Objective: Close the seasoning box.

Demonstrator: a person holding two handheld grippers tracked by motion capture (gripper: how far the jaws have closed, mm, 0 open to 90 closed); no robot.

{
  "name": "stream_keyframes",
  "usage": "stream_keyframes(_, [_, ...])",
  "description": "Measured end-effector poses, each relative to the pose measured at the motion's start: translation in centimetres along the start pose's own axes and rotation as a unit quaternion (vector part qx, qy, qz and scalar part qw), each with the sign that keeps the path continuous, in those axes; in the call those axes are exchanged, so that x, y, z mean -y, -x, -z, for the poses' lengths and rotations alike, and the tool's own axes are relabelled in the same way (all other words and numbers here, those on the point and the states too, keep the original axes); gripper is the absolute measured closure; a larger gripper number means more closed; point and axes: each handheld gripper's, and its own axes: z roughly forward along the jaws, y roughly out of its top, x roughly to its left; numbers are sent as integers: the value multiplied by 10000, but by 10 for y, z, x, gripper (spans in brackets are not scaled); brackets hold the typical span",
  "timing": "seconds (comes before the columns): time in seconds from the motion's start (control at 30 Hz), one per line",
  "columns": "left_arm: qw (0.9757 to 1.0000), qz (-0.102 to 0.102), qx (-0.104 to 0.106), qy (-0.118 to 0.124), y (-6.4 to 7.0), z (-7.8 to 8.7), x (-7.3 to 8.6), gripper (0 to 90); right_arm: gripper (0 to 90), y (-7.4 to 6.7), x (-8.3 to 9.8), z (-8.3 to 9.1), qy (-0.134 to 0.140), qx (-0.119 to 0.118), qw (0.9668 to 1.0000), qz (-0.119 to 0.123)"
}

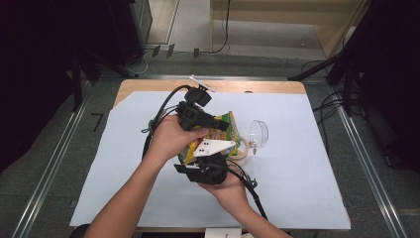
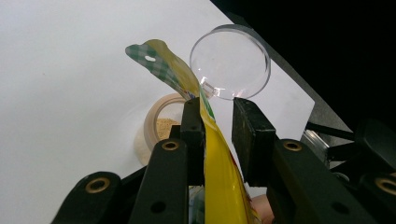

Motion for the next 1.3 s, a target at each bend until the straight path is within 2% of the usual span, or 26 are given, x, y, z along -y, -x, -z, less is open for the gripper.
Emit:
stream_keyframes(0.33, [10000,-40,-5,-16,1,1,0,751,711,-1,0,0,27,11,10000,1])
stream_keyframes(0.47, [9999,-75,-34,86,3,2,-1,741,712,0,-1,1,75,-7,10000,9])
stream_keyframes(0.57, [9998,-100,-78,163,4,4,-2,727,711,0,-4,2,110,-38,9999,-78])
stream_keyframes(0.8, [9995,-122,-77,265,4,6,-5,727,710,1,-9,2,132,22,9999,-91])
stream_keyframes(1.03, [9996,-169,-151,190,7,5,-5,732,703,1,-8,0,243,-36,9994,-224])
stream_keyframes(1.3, [9995,-228,-149,172,10,2,-4,735,712,1,-3,0,275,-6,9994,-187])
